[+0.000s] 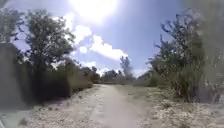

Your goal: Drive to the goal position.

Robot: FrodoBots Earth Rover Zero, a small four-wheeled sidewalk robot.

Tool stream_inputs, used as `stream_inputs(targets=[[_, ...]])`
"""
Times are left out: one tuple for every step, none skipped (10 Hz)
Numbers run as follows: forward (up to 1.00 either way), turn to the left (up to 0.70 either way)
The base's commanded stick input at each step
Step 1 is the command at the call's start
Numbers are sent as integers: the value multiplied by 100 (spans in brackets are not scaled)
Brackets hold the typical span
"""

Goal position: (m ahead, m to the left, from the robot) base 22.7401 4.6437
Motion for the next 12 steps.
stream_inputs(targets=[[70, 0], [70, 0], [70, 0], [70, 0], [70, 0], [70, 0], [70, 0], [70, 0], [70, 0], [70, 0], [70, 0], [70, 0]])
